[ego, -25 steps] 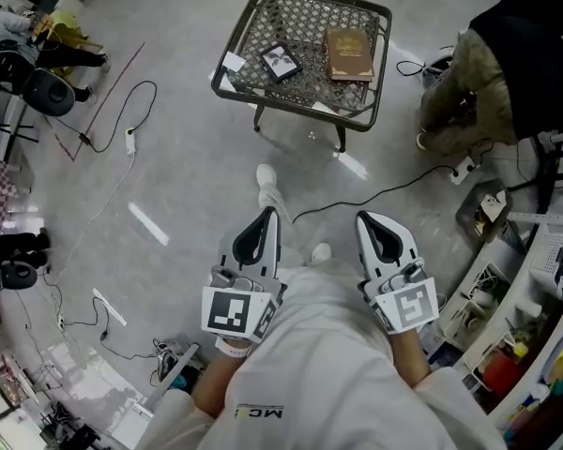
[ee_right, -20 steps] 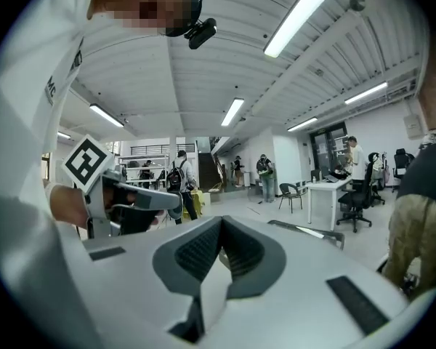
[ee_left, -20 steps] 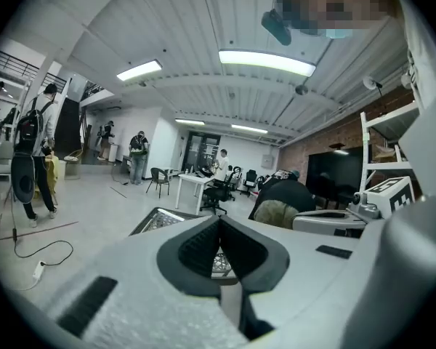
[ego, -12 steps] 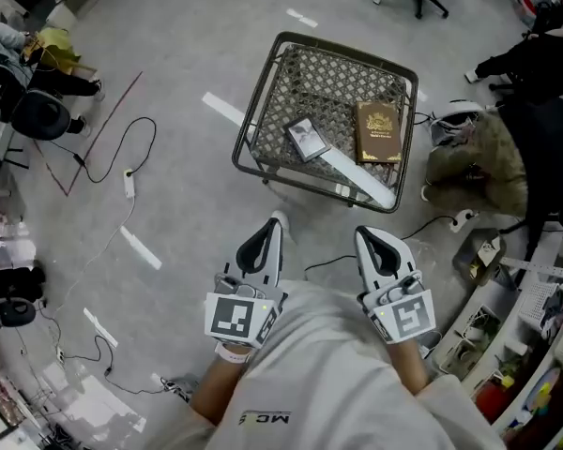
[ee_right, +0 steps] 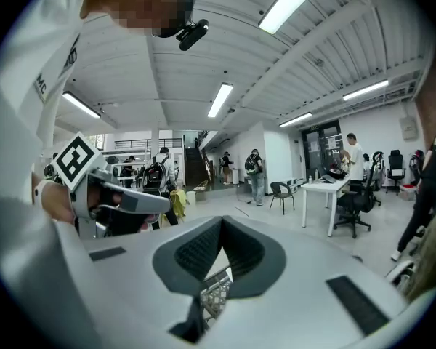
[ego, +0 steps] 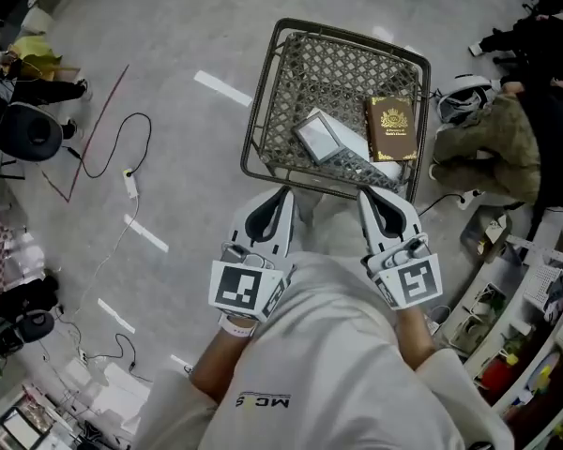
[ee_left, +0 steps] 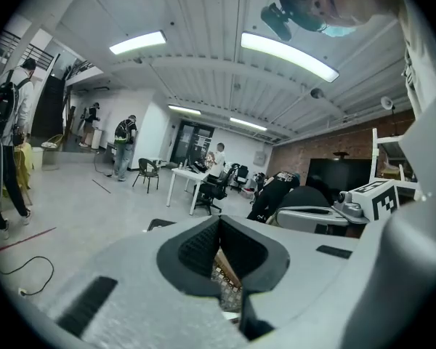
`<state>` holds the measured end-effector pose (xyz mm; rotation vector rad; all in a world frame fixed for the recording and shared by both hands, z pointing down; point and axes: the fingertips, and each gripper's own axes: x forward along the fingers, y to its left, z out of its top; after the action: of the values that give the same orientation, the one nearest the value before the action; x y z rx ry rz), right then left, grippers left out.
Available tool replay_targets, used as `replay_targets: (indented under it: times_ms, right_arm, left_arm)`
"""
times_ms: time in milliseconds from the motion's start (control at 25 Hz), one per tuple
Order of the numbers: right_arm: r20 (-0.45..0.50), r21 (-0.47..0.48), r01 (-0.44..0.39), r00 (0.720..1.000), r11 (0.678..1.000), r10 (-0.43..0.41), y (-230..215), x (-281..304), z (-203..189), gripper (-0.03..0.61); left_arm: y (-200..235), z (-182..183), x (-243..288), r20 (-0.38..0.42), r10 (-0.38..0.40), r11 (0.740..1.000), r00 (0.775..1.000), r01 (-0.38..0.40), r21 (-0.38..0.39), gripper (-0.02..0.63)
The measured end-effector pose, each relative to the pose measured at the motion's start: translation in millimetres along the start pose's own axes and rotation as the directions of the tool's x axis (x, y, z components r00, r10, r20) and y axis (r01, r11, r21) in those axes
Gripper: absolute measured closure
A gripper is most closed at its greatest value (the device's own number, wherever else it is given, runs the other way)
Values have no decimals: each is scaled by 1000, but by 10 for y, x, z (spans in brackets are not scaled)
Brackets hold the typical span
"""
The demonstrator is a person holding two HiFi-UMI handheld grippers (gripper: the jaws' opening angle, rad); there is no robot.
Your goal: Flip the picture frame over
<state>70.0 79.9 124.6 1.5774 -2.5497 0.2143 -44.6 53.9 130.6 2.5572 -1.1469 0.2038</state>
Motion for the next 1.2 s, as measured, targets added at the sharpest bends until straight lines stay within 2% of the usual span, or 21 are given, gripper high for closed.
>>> replay_targets:
  times_ms: [240, 440, 840, 1040, 1200]
  right_arm:
    - [-27, 22, -6, 1000, 1000, 7, -178, 272, -105, 563]
    - [-59, 23, -10, 998, 1000, 12, -277, 435, -282, 561]
    - [-153, 62, -50, 986, 997, 59, -343, 859, -908, 557]
    - [-195, 65, -69, 977, 995, 80, -320, 1099, -1261, 491]
    - [-232, 74, -68, 969, 995, 84, -327, 1268, -1565, 486]
  left_arm:
    - [166, 21, 246, -37, 3, 1000, 999, -2, 11, 594]
    - [234, -107, 418, -68, -5, 1000, 998, 6, 1, 594]
    - [411, -575, 694, -122, -3, 1000, 993, 2, -13, 593]
    - [517, -844, 825, -145, 7, 999, 989, -15, -50, 594]
    - [633, -1130, 912, -175, 29, 997, 984, -41, -69, 594]
